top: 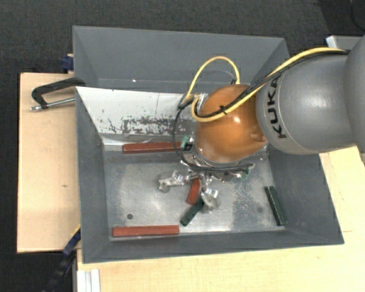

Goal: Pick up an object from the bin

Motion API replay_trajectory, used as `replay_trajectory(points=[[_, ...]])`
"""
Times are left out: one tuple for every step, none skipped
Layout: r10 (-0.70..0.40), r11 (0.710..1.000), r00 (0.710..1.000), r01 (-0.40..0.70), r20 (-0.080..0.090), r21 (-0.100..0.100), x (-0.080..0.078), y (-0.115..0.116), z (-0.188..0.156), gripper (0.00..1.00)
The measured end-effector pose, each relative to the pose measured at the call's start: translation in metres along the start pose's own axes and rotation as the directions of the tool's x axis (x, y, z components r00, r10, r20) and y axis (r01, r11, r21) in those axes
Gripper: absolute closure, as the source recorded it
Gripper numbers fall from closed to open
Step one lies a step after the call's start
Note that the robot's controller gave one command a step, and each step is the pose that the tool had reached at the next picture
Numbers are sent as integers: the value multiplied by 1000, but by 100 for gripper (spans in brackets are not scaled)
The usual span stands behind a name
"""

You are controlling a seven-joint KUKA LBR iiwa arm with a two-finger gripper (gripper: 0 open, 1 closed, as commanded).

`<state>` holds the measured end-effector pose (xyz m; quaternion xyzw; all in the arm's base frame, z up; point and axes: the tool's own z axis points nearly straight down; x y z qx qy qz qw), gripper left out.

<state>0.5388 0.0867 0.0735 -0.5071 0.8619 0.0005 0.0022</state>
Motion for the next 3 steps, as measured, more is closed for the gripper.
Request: replay_trajectory(points=[[-210, 978, 978, 210, 1, 0, 16, -56, -7, 100], [-210, 978, 978, 210, 1, 0, 16, -55, -7, 100], [-194, 981, 981, 194, 0, 0, 16, -62, -40, 100]])
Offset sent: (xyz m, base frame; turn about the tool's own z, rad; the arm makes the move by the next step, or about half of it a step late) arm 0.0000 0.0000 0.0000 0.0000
